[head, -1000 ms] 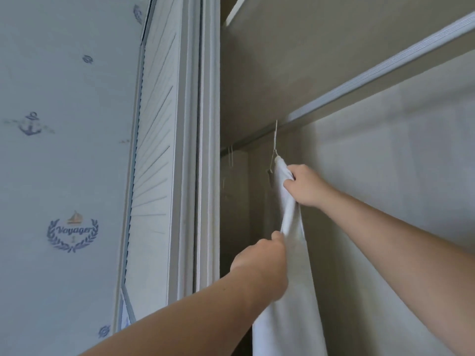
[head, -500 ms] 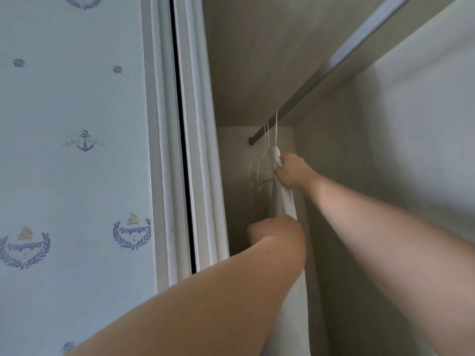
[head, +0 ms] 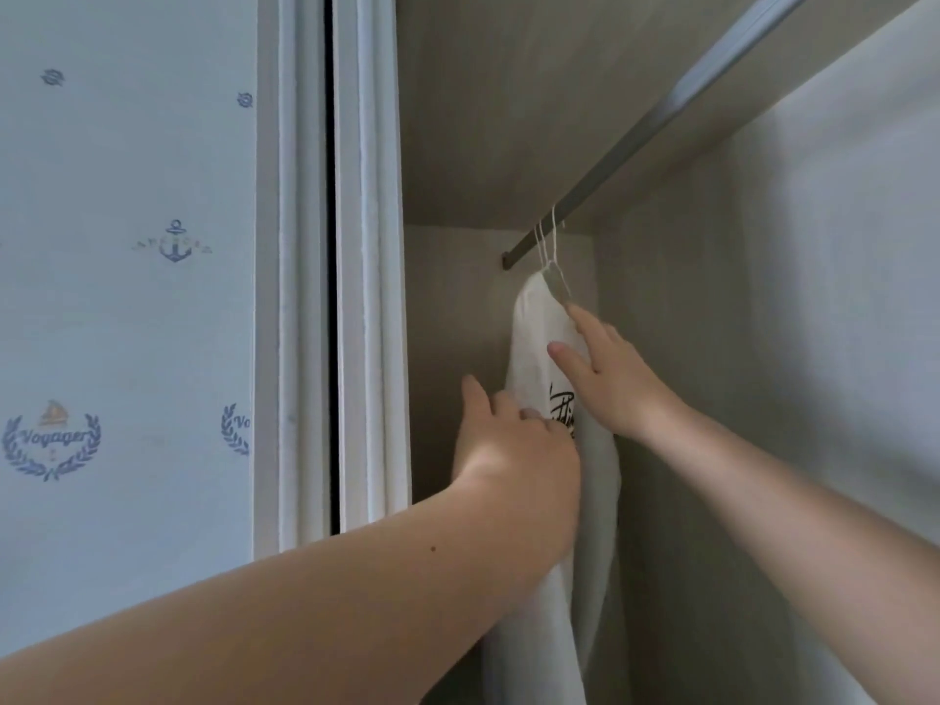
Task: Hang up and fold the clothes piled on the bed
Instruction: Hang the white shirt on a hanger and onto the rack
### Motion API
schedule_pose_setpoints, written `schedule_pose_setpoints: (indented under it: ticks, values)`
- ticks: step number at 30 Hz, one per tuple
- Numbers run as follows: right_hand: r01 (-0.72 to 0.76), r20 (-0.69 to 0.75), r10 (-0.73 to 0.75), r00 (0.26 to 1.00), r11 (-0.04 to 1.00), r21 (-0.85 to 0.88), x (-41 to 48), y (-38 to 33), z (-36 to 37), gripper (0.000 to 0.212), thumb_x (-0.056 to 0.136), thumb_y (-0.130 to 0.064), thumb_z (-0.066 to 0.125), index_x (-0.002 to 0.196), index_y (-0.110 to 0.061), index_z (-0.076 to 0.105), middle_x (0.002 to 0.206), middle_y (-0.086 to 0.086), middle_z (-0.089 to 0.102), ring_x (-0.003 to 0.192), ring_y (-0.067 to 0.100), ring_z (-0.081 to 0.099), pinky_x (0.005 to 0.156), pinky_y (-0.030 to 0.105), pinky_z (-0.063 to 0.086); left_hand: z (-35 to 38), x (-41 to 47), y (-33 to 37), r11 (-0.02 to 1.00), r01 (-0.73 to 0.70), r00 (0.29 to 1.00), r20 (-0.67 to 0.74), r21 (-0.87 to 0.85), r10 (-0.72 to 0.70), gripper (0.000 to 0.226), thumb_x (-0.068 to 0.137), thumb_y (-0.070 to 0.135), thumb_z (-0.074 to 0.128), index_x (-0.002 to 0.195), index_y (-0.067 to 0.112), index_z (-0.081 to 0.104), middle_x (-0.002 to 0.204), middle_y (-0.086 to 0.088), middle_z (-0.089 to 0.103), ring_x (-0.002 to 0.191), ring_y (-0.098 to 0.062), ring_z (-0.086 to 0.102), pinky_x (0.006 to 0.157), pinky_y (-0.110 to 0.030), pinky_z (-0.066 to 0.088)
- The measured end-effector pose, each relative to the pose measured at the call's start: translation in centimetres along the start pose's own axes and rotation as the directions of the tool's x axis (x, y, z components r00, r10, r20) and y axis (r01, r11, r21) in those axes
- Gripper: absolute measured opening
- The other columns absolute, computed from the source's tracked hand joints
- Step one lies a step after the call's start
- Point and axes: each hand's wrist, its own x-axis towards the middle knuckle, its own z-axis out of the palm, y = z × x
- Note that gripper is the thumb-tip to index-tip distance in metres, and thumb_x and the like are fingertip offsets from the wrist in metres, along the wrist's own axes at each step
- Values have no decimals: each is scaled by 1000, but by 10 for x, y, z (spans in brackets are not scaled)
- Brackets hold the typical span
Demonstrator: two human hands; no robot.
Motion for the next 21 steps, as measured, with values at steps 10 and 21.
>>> schedule_pose_setpoints:
  ticks: [10,21]
  values:
    - [29,88,15,996,882,-470,-149,-3,-22,76,83,-78,-5,151,-48,-22,165,-17,-21,151,13,-22,122,53,-6,31,-94,20,972,-227,899,-397,-66,183,88,99,62,30,159,6,-2,167,-15,4,152,-34,-16,116,-57,-22]
    - [5,269,122,955,904,-427,-311,-92,13,77,87,-80,5,154,-49,-16,166,-18,-18,152,13,-20,121,54,-8,121,-273,8,904,-129,959,-284,-408,8,79,98,67,28,158,15,28,165,-10,21,155,-34,6,121,-62,12]
